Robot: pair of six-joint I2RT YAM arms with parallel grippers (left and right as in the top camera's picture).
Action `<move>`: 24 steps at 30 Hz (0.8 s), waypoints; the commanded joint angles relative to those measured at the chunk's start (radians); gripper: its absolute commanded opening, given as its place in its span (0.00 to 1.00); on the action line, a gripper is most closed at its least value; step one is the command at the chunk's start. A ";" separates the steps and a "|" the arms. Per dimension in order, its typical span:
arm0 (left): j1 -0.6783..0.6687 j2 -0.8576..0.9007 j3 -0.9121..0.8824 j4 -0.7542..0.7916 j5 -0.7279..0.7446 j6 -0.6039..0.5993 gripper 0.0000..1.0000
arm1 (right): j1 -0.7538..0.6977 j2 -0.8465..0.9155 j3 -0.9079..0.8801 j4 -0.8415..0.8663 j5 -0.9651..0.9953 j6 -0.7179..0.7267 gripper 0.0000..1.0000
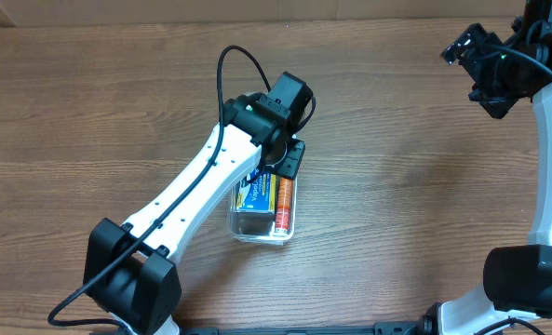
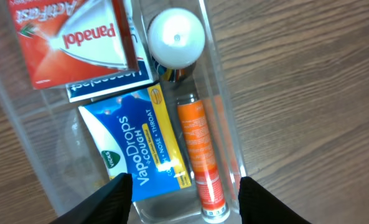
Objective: Pack container
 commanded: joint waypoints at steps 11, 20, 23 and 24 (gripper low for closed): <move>0.458 -0.039 0.666 -0.566 -0.163 -0.049 0.84 | -0.002 -0.006 0.005 0.004 0.000 -0.006 1.00; 0.827 -0.265 0.681 -0.570 -0.152 -0.015 1.00 | -0.002 -0.006 0.005 0.004 0.000 -0.006 1.00; 0.865 -0.275 0.681 -0.570 -0.152 -0.015 1.00 | -0.002 -0.006 0.005 0.004 0.001 -0.006 1.00; 0.865 -0.274 0.681 -0.570 -0.152 -0.015 1.00 | -0.002 -0.006 0.005 0.004 0.000 -0.006 1.00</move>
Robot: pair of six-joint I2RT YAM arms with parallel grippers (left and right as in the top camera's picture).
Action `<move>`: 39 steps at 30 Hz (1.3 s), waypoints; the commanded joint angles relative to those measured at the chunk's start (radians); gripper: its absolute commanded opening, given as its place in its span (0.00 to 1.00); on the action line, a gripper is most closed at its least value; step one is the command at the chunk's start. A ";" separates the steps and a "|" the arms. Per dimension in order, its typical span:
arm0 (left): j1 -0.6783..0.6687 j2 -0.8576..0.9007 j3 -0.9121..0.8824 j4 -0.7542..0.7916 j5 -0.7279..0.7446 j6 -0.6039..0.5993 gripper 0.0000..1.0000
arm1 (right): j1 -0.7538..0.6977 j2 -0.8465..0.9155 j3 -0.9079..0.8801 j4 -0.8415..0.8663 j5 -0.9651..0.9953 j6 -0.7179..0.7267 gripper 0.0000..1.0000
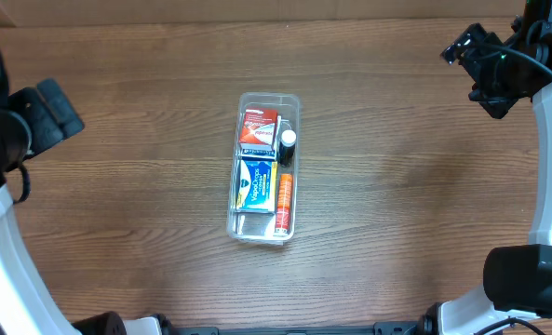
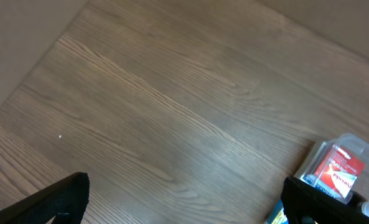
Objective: Pack container
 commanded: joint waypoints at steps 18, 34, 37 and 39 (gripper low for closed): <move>0.011 0.027 0.010 -0.002 0.001 0.009 1.00 | 0.239 -0.319 -0.081 0.042 0.602 -0.022 1.00; 0.011 0.027 0.010 -0.002 0.001 0.009 1.00 | 0.179 -1.469 -1.514 0.646 0.253 -0.367 1.00; 0.011 0.027 0.010 -0.001 0.001 0.009 1.00 | 0.177 -1.616 -1.637 0.646 0.253 -0.367 1.00; 0.011 0.027 0.010 -0.001 0.001 0.009 1.00 | 0.177 -1.695 -1.696 0.647 0.253 -0.367 1.00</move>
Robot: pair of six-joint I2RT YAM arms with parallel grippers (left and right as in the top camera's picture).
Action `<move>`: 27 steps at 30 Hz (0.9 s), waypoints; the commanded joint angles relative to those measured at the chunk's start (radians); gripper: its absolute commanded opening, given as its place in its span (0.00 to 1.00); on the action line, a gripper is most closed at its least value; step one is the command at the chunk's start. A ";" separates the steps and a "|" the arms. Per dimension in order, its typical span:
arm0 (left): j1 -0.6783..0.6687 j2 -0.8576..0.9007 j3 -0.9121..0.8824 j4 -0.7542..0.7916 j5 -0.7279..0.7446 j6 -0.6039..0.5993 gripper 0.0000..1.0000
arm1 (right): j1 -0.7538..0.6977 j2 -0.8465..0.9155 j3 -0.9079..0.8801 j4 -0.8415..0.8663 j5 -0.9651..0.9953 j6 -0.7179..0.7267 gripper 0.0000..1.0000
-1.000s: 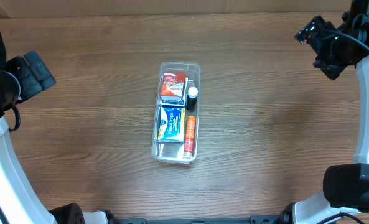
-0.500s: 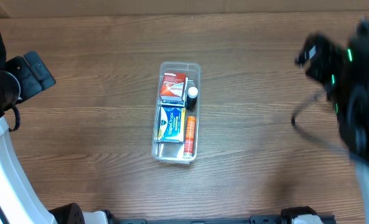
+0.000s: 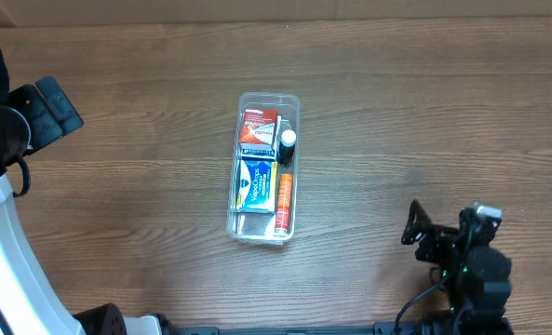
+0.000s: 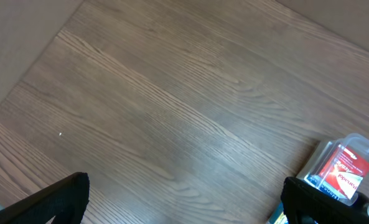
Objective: Pack container
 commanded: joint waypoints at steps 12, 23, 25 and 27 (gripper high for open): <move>0.005 -0.001 0.007 0.002 0.002 0.009 1.00 | -0.008 -0.148 -0.143 0.015 -0.010 -0.012 1.00; 0.004 -0.001 0.007 0.002 0.003 0.009 1.00 | -0.008 -0.148 -0.143 0.015 -0.010 -0.012 1.00; 0.004 -0.005 0.007 0.002 0.003 0.009 1.00 | -0.008 -0.148 -0.143 0.015 -0.010 -0.012 1.00; 0.004 -0.023 0.007 0.001 0.003 0.009 1.00 | -0.008 -0.148 -0.143 0.015 -0.010 -0.012 1.00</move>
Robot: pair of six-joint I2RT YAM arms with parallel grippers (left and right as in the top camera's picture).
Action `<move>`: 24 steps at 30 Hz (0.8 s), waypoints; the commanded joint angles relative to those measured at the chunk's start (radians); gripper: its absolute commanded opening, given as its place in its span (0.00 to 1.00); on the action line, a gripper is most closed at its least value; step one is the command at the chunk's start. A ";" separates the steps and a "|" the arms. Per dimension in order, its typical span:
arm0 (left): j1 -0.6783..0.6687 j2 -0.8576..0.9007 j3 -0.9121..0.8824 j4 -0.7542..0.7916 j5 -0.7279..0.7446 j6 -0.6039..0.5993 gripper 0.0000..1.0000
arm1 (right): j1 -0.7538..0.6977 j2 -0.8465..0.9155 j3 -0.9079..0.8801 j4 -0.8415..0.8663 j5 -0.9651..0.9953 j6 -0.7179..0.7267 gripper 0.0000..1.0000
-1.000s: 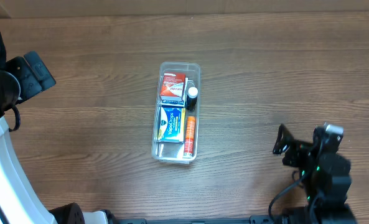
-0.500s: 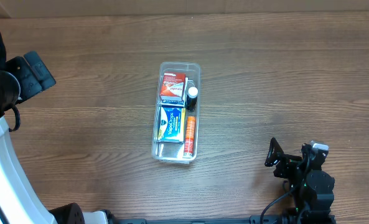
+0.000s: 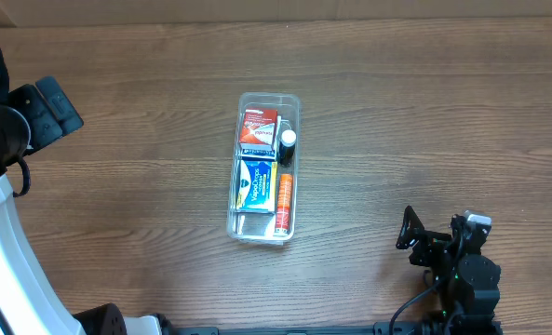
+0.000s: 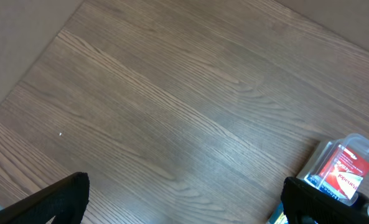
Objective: Pack container
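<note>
The clear plastic container (image 3: 266, 167) sits mid-table. It holds a red Panadol box (image 3: 260, 121), a blue VapoDrops packet (image 3: 255, 181), an orange tube (image 3: 282, 194) and a white-capped bottle (image 3: 288, 138). My left gripper (image 4: 184, 202) is open and empty, raised at the table's far left; its view catches the container's corner (image 4: 349, 171) at lower right. My right gripper (image 3: 408, 234) is folded low at the front right edge, far from the container, and too small and dark to read.
The left arm's white link (image 3: 1, 233) runs down the left edge. The right arm's base (image 3: 466, 279) sits at the front right. Bare wood table (image 3: 424, 121) surrounds the container, and its back edge (image 3: 257, 19) meets a brown wall.
The right arm sits a little lower and further left at the front right edge. The left arm and the container's contents have not moved.
My left gripper hung open just above the packed container while the right arm stood raised at the back right. Then the left arm was away at the far left, baring the container. Later the right arm was folded at the front right, where it stays.
</note>
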 commanded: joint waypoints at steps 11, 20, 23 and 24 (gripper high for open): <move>-0.103 -0.484 -0.596 0.611 0.233 0.428 1.00 | -0.008 -0.012 -0.016 -0.005 -0.002 -0.004 1.00; -0.225 -1.027 -1.563 1.137 0.235 0.278 1.00 | -0.008 -0.012 -0.016 -0.005 -0.002 -0.004 1.00; -0.225 -1.226 -1.804 1.258 0.245 0.290 1.00 | -0.008 -0.012 -0.016 -0.005 -0.002 -0.004 1.00; -0.225 -1.299 -1.877 1.287 0.248 0.290 1.00 | -0.008 -0.012 -0.016 -0.005 -0.002 -0.004 1.00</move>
